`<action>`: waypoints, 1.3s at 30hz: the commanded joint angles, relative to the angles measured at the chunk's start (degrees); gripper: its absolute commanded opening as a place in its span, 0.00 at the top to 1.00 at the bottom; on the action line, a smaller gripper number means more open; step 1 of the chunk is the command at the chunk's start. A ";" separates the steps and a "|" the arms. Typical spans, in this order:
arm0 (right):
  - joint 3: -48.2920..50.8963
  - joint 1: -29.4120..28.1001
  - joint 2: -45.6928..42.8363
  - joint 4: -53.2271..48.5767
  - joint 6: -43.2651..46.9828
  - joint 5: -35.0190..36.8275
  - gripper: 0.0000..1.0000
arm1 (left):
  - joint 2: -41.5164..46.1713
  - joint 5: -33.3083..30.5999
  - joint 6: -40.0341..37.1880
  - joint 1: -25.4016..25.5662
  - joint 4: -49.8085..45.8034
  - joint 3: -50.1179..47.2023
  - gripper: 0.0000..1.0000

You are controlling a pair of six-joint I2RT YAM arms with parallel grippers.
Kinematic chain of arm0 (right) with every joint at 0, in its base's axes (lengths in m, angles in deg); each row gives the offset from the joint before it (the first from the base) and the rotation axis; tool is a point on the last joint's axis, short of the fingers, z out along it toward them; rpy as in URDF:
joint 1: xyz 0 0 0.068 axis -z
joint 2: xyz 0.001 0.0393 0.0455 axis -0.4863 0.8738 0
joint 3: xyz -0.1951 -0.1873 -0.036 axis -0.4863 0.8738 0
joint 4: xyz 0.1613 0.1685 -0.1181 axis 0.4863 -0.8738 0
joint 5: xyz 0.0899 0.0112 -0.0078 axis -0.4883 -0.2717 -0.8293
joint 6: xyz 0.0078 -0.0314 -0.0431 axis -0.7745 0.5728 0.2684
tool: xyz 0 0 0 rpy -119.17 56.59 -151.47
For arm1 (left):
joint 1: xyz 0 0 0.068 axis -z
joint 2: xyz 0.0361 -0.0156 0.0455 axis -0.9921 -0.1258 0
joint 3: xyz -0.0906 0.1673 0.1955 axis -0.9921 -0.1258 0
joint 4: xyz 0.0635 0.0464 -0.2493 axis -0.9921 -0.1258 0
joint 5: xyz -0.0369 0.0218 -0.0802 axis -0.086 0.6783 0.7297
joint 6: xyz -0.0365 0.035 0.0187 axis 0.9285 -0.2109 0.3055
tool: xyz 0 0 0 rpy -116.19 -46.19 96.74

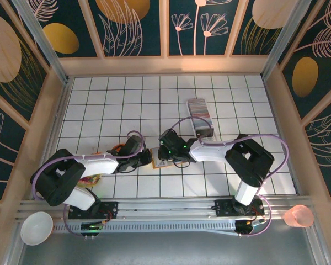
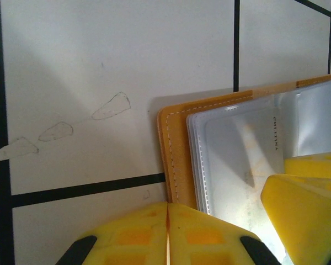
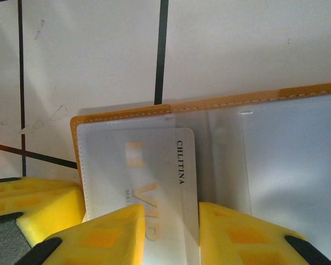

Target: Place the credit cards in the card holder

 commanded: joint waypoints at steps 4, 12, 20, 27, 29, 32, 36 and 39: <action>-1.76 -1.92 0.06 3.48 1.91 -0.23 0.71 | -0.08 -0.32 -0.41 0.11 0.44 1.04 0.92; -1.08 -2.10 -2.10 4.27 2.03 0.14 0.69 | -0.54 -3.11 -1.21 0.07 -1.57 2.77 0.93; 0.60 -4.33 -8.70 -5.77 -4.17 10.29 0.54 | 3.95 -6.78 -2.38 -0.22 -5.31 2.63 0.88; 3.73 -6.78 -12.56 -12.47 -11.01 14.40 0.53 | 9.11 -4.75 -2.49 -0.19 -6.33 1.77 0.80; 4.61 -7.43 -12.24 -12.61 -12.76 14.35 0.53 | 9.22 -2.29 -2.84 -0.24 -5.58 1.79 0.77; 5.61 -7.67 -11.04 -12.63 -14.82 14.74 0.52 | 8.23 1.07 -3.31 -0.19 -4.52 2.01 0.75; 6.16 -7.70 -9.95 -11.31 -15.47 14.76 0.52 | 5.92 4.94 -4.31 -0.19 -3.01 2.22 0.74; 6.01 -7.50 -9.09 -10.79 -15.56 14.69 0.52 | 4.29 5.37 -4.73 -0.24 -3.19 1.98 0.75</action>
